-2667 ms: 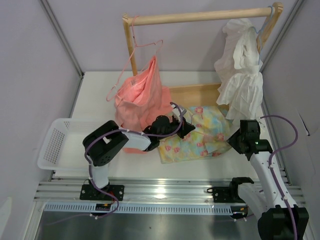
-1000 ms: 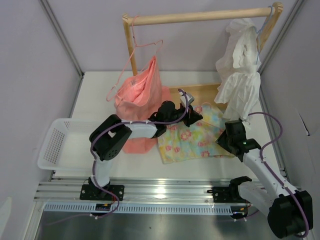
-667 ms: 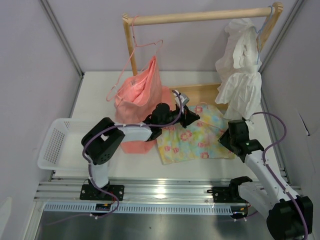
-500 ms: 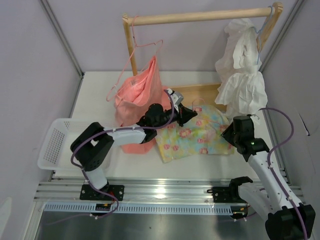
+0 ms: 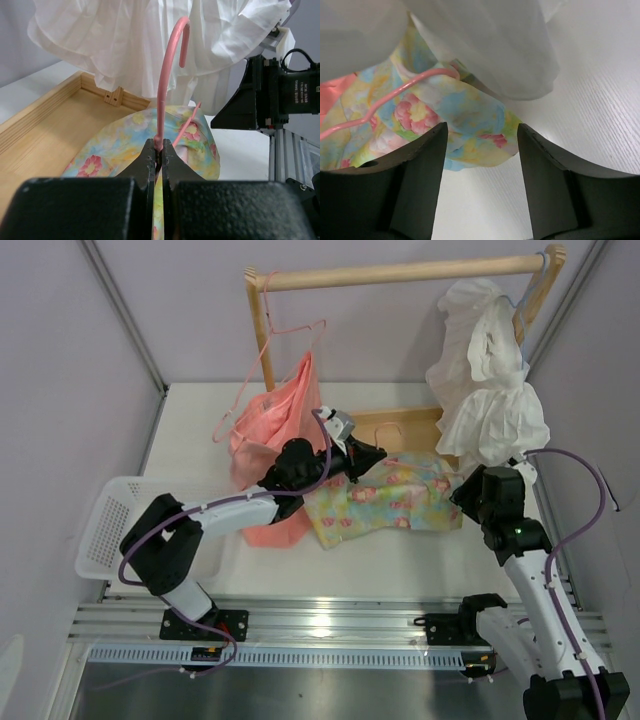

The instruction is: Place the skirt on the hanger

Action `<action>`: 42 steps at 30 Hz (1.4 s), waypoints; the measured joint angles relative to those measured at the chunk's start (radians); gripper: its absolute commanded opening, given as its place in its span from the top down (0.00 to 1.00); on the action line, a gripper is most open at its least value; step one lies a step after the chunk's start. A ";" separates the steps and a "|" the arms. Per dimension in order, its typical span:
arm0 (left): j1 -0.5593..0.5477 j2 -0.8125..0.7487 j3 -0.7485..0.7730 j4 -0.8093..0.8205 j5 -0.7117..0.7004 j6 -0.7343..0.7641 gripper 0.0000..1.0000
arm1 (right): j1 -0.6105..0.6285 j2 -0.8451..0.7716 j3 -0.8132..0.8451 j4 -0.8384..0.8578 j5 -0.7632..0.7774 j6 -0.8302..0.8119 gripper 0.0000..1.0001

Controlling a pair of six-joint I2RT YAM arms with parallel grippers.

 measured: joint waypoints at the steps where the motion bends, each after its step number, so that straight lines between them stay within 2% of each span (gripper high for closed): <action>1: 0.006 -0.003 0.002 -0.012 0.006 0.000 1.00 | -0.004 -0.006 0.000 0.010 -0.012 -0.015 0.34; 8: 0.061 -0.036 0.003 -0.088 0.039 -0.002 1.00 | -0.012 -0.056 -0.009 0.153 -0.152 -0.116 0.33; 17: 0.103 -0.052 0.037 -0.150 0.113 -0.004 1.00 | -0.013 -0.021 -0.065 0.247 -0.317 -0.196 0.34; 28: 0.156 -0.128 0.038 -0.231 0.214 -0.007 1.00 | -0.013 -0.005 -0.093 0.300 -0.396 -0.241 0.35; 29: 0.163 -0.135 0.040 -0.237 0.222 -0.011 1.00 | -0.013 -0.004 -0.098 0.315 -0.412 -0.241 0.40; 31: 0.177 -0.146 0.043 -0.241 0.239 -0.017 1.00 | -0.013 -0.003 -0.106 0.334 -0.438 -0.241 0.41; 33: 0.190 -0.157 0.044 -0.247 0.253 -0.021 1.00 | -0.013 -0.002 -0.114 0.353 -0.463 -0.242 0.51; 34: 0.195 -0.161 0.045 -0.249 0.259 -0.022 1.00 | -0.013 -0.002 -0.116 0.359 -0.474 -0.240 0.58; 35: 0.198 -0.164 0.047 -0.254 0.263 -0.023 1.00 | -0.013 -0.002 -0.116 0.362 -0.486 -0.237 0.71; 37: 0.201 -0.168 0.050 -0.261 0.266 -0.026 1.00 | -0.013 -0.003 -0.116 0.373 -0.507 -0.229 0.83; 38: 0.203 -0.169 0.050 -0.262 0.266 -0.029 1.00 | -0.013 -0.007 -0.116 0.377 -0.517 -0.222 0.92; 42: 0.206 -0.170 0.053 -0.265 0.250 -0.031 1.00 | -0.013 -0.040 -0.116 0.371 -0.539 -0.207 1.00</action>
